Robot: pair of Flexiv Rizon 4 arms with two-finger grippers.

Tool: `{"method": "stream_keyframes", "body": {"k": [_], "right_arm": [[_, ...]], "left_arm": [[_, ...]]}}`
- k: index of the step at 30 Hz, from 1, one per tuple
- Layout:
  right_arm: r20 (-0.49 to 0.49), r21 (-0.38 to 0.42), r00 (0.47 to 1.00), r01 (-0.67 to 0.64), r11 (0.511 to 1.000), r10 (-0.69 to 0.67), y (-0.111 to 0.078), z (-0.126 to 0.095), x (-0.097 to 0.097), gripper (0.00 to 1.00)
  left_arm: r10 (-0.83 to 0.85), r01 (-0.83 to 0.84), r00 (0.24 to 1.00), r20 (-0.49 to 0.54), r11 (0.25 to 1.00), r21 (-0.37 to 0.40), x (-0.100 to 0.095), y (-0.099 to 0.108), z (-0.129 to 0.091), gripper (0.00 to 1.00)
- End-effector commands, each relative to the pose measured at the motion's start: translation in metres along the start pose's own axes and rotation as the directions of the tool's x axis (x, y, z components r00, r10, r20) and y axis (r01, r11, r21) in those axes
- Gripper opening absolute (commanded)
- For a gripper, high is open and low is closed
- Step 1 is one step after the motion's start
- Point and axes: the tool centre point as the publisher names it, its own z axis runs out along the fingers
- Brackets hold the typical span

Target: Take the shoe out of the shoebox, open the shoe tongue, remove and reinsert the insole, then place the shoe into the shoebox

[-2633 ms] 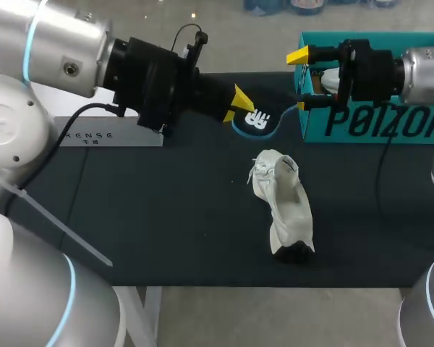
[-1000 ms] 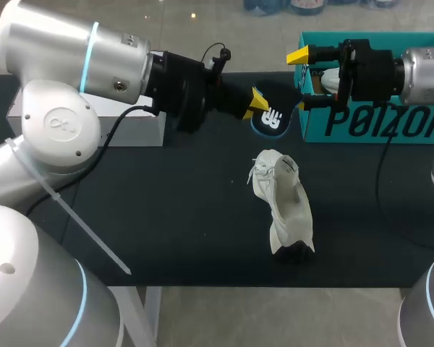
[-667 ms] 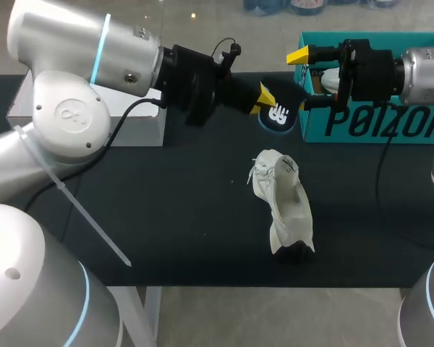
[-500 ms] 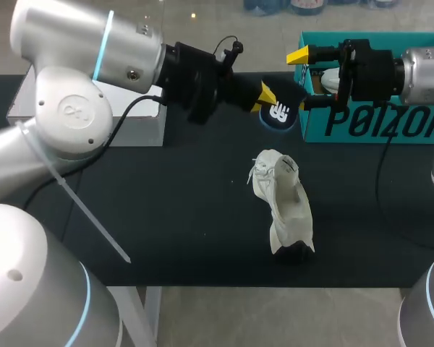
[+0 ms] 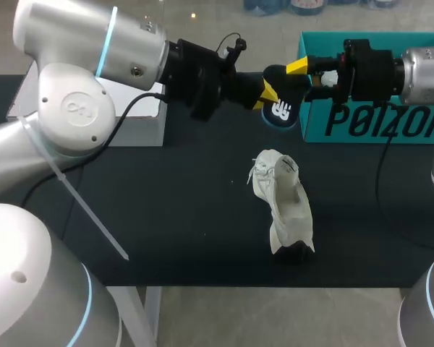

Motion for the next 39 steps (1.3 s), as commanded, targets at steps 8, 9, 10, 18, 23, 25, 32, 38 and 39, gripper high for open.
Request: {"method": "stream_keyframes", "body": {"k": [8,9,10,18,23,25,32,38,39], "right_arm": [[0.004,0.001,1.000,-0.002,1.000,0.002,0.000,0.001,0.000,0.00],[0.004,0.001,1.000,-0.002,1.000,0.002,0.000,0.001,0.000,0.00],[0.004,0.001,1.000,-0.002,1.000,0.002,0.000,0.001,0.000,0.00],[0.004,0.001,1.000,-0.002,1.000,0.002,0.000,0.001,0.000,0.00],[0.004,0.001,1.000,-0.002,1.000,0.002,0.000,0.001,0.000,0.00],[0.004,0.001,1.000,-0.002,1.000,0.002,0.000,0.001,0.000,0.00],[0.004,0.001,1.000,-0.002,1.000,0.002,0.000,0.001,0.000,0.00],[0.004,0.001,1.000,-0.002,1.000,0.002,0.000,0.001,0.000,0.00],[0.004,0.001,1.000,-0.002,1.000,0.002,0.000,0.001,0.000,0.00]], "left_arm": [[-0.023,0.023,1.000,-0.001,1.000,-0.002,0.007,-0.004,-0.002,0.00],[-0.024,0.024,1.000,-0.001,1.000,-0.002,0.008,-0.004,-0.003,0.00],[-0.027,0.027,1.000,0.000,1.000,-0.001,0.009,-0.004,-0.003,0.00],[-0.029,0.029,1.000,-0.001,0.999,0.021,0.010,-0.009,-0.004,0.00],[-0.036,0.036,0.999,-0.014,0.999,0.038,0.008,-0.014,-0.010,1.00],[-0.044,0.045,0.999,-0.019,0.998,0.054,0.009,-0.018,-0.014,1.00],[-0.086,0.096,0.993,-0.085,0.989,0.116,0.012,-0.025,-0.050,1.00],[-0.084,0.111,0.969,-0.232,0.988,0.108,0.003,-0.014,-0.090,1.00],[-0.079,0.113,0.962,-0.261,0.987,0.118,0.002,-0.012,-0.094,1.00]]}}
